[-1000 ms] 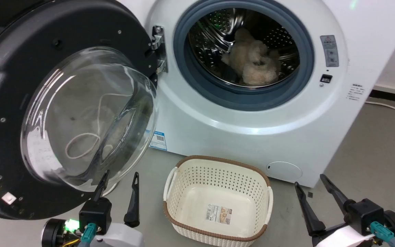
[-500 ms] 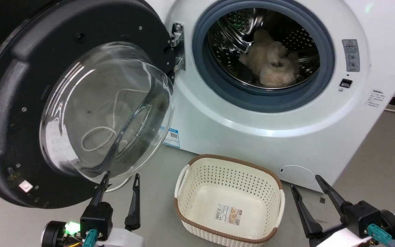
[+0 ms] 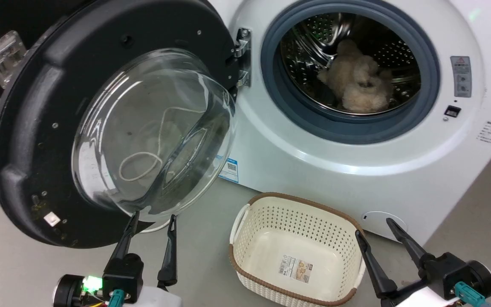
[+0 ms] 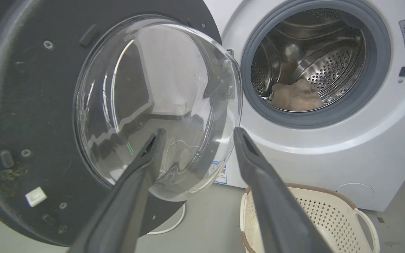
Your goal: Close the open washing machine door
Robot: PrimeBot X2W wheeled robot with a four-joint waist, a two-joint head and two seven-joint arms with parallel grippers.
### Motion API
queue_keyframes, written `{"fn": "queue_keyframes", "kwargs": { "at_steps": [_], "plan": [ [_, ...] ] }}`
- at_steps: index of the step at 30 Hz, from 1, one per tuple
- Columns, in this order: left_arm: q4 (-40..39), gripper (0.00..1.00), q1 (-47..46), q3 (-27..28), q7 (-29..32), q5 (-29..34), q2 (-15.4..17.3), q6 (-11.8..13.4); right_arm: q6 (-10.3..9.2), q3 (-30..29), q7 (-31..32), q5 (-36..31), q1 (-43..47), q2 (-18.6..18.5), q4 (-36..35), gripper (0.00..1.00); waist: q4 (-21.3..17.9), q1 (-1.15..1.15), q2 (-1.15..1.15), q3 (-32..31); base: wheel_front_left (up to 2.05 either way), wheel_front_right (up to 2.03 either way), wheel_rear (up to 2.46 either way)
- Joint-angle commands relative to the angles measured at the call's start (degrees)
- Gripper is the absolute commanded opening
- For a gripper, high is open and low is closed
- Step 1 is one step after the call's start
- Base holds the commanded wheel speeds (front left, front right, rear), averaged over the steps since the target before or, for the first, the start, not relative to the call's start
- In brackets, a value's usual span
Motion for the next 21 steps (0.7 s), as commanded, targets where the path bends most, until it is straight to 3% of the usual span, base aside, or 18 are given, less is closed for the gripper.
{"fn": "queue_keyframes", "kwargs": {
  "at_steps": [1, 20, 21],
  "plan": [
    [-0.2, 1.0, 0.9, -0.4, -0.6, -0.1, 0.5, 0.4, 0.03, 0.3, -0.6, 0.8, 0.2, -0.6, 0.3, 1.0, 0.4, 0.0, 0.0, 0.0, 0.0, 0.0, 0.0],
    [-0.6, 1.0, 1.9, -3.5, -3.6, -0.8, 1.7, 2.3, 0.04, 3.5, -3.5, 2.9, 0.8, -2.4, 1.3, 1.0, 6.3, 0.0, 0.0, -0.2, 0.0, 0.0, 0.0],
    [-0.6, 0.58, 1.9, -3.6, -3.7, -0.9, 1.7, 2.2, 0.04, 3.7, -3.7, 3.0, 0.8, -2.5, 1.4, 1.0, 6.5, 0.0, 0.0, -0.2, 0.0, 0.0, 0.0]
  ]
}}
